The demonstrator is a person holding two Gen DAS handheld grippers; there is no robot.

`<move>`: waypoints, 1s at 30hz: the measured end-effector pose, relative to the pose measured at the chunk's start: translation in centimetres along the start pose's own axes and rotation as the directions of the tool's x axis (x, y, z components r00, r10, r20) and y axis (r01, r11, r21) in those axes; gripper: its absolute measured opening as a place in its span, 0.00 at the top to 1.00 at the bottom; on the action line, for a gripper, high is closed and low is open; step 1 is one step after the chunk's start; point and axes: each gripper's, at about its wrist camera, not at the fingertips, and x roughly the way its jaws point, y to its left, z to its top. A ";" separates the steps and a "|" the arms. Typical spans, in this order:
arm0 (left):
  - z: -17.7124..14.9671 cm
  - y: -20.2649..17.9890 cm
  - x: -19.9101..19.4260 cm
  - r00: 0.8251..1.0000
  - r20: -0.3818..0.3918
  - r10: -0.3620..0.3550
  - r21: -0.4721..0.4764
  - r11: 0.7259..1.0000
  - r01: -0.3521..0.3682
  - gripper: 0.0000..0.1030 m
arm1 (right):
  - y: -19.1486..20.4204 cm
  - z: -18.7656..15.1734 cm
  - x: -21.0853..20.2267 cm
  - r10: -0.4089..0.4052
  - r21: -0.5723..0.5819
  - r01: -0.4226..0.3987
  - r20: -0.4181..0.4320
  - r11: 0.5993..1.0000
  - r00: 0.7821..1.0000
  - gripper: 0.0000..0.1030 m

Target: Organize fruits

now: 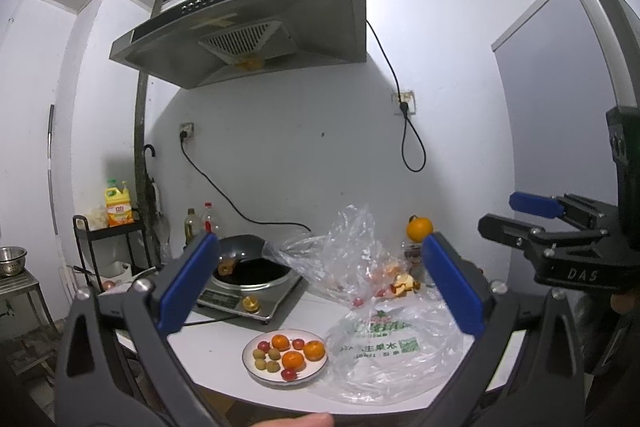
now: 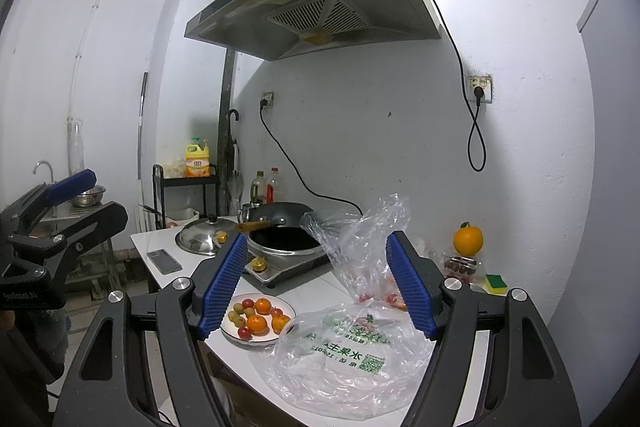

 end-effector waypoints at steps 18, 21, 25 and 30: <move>-0.2 0.1 -0.1 1.000 0.008 0.001 -0.021 1.000 0.000 0.01 | 0.1 -0.1 -0.1 0.003 -0.002 -0.003 -0.001 1.000 1.000 0.27; -0.2 0.1 -0.1 1.000 0.005 0.002 -0.020 1.000 -0.002 0.01 | 0.2 -0.2 -0.1 0.006 -0.006 -0.006 -0.002 1.000 1.000 0.27; -0.4 0.1 -0.1 1.000 0.002 0.006 -0.022 1.000 -0.006 0.01 | 0.5 -0.2 -0.1 0.007 -0.008 -0.007 -0.002 1.000 1.000 0.27; -0.6 0.2 -0.1 1.000 0.000 0.011 -0.030 0.999 -0.011 0.01 | 0.7 -0.1 0.0 0.013 -0.011 -0.013 -0.005 1.000 1.000 0.27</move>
